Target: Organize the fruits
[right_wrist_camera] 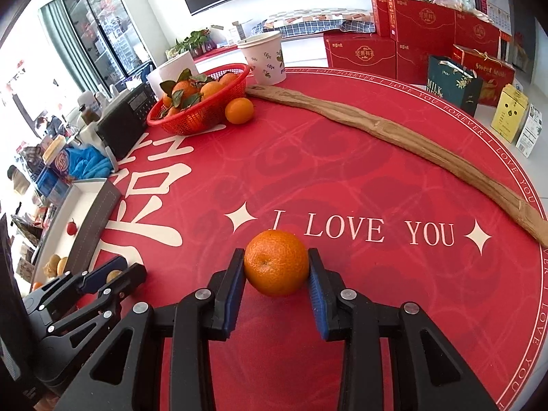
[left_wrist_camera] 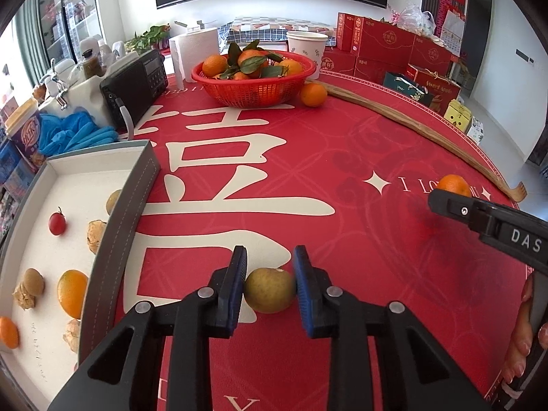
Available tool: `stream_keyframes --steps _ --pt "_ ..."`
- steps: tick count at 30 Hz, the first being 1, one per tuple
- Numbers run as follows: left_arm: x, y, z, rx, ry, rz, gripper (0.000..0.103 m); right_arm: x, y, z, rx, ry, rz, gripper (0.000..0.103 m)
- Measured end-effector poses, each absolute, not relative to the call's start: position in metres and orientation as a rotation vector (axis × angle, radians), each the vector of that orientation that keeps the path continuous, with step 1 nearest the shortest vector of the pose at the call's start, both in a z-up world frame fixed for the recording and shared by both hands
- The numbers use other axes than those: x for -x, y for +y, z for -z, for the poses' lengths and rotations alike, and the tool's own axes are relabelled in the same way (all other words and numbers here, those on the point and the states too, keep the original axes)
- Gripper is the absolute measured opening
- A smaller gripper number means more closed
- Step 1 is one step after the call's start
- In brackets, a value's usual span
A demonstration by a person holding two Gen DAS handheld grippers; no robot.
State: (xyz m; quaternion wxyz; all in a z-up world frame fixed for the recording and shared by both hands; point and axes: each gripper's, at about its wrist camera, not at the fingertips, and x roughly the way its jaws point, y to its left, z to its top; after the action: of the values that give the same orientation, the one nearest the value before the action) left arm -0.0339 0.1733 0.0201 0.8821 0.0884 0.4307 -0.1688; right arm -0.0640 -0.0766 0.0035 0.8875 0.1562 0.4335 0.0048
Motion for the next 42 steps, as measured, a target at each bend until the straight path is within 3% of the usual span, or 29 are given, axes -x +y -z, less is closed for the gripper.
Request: stream_keyframes --steps 19,35,42 --pt "0.058 0.278 -0.086 -0.11 0.747 0.186 0.03 0.058 -0.041 -0.023 -0.374 0.845 -0.154 0.036" --pt "0.053 0.377 -0.044 -0.002 0.859 -0.011 0.03 0.018 0.117 -0.06 -0.234 0.842 -0.488 0.036" --pt "0.049 0.388 -0.019 0.025 0.921 -0.028 0.03 -0.005 0.184 -0.038 -0.143 0.928 -0.582 0.036"
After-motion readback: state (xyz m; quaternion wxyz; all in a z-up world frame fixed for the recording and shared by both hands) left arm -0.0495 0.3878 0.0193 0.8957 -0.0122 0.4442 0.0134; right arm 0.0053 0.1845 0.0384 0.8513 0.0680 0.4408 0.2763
